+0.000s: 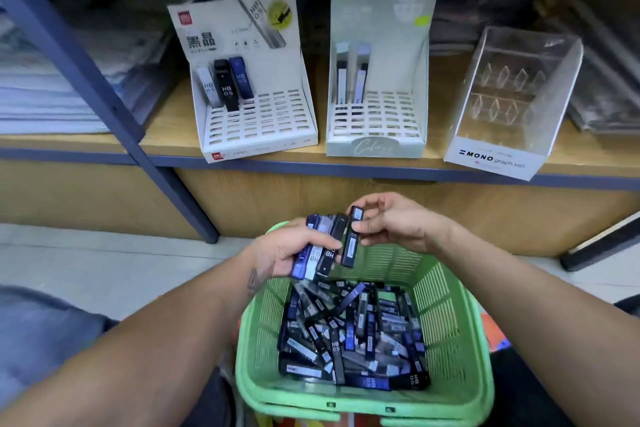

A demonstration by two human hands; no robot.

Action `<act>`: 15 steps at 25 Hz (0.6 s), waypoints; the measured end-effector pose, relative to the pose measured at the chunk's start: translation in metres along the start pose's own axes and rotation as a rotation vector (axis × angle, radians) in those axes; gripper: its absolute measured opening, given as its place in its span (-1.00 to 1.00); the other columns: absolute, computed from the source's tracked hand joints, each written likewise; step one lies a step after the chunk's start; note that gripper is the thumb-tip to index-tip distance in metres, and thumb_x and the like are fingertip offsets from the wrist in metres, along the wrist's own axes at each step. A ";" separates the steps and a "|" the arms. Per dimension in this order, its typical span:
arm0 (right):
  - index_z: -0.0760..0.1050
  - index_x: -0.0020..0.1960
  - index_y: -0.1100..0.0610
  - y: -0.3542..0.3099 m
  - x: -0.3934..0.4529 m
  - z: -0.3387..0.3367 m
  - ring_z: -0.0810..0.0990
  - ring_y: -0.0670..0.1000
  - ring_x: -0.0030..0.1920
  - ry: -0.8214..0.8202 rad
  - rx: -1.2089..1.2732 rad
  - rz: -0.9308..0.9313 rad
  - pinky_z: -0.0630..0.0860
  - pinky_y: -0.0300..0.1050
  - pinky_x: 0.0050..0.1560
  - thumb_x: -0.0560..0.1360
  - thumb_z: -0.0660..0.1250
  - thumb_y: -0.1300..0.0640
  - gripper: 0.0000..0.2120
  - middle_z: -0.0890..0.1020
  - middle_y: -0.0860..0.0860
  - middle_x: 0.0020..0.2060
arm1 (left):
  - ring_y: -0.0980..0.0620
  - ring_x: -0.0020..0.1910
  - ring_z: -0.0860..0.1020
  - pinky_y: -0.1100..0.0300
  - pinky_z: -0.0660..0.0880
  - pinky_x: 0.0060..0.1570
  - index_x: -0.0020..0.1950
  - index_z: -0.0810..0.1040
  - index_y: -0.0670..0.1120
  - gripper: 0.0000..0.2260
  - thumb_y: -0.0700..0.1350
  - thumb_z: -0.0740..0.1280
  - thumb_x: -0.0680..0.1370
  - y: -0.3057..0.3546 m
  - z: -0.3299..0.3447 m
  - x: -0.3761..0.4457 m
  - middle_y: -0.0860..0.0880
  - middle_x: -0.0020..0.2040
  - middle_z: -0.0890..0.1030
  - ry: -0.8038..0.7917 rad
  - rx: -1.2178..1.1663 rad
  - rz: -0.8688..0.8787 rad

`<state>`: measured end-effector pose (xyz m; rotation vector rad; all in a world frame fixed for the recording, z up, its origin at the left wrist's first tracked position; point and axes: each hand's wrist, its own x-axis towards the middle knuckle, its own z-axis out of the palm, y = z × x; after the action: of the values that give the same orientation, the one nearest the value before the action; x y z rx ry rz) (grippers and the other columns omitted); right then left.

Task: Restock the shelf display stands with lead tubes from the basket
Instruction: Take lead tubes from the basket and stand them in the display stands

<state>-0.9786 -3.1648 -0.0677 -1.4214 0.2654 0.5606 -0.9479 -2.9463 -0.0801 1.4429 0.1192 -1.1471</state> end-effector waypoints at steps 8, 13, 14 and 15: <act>0.51 0.02 0.28 -0.100 -0.033 0.024 0.67 0.17 0.01 -0.123 -0.029 -0.343 0.67 -0.06 0.04 0.48 0.33 0.54 -0.77 0.62 0.26 -0.07 | -0.01 -0.24 0.62 0.11 0.62 -0.23 0.15 0.60 -0.23 -0.67 -0.30 0.49 0.40 0.095 -0.019 -0.072 -0.23 0.04 0.66 -0.064 0.155 0.116; 0.55 0.21 0.29 -0.143 -0.035 0.035 0.70 0.17 -0.02 -0.050 -0.005 -0.352 0.67 0.02 0.06 0.49 0.34 0.51 -0.67 0.69 0.19 -0.07 | -0.08 -0.35 0.59 0.09 0.56 -0.39 0.16 0.54 -0.26 -0.63 -0.46 0.46 0.39 0.128 -0.017 -0.086 -0.20 -0.21 0.62 0.191 0.251 0.283; 0.56 0.21 0.28 -0.149 -0.033 0.038 0.72 0.16 -0.04 -0.017 -0.036 -0.364 0.68 0.01 0.04 0.50 0.35 0.49 -0.69 0.71 0.18 -0.09 | -0.10 -0.35 0.60 0.08 0.56 -0.40 0.21 0.50 -0.30 -0.57 -0.48 0.47 0.38 0.133 -0.019 -0.085 -0.23 -0.19 0.63 0.229 0.248 0.301; 0.57 0.19 0.27 -0.155 -0.030 0.042 0.72 0.15 -0.07 0.015 -0.070 -0.383 0.69 0.00 0.02 0.51 0.36 0.47 -0.71 0.72 0.16 -0.11 | -0.12 -0.34 0.61 0.07 0.57 -0.39 0.26 0.47 -0.33 -0.51 -0.48 0.47 0.36 0.137 -0.020 -0.085 -0.25 -0.16 0.64 0.254 0.245 0.323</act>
<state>-0.9300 -3.1379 0.0859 -1.4973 -0.0178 0.2467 -0.8890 -2.9218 0.0694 1.7486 -0.0788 -0.7305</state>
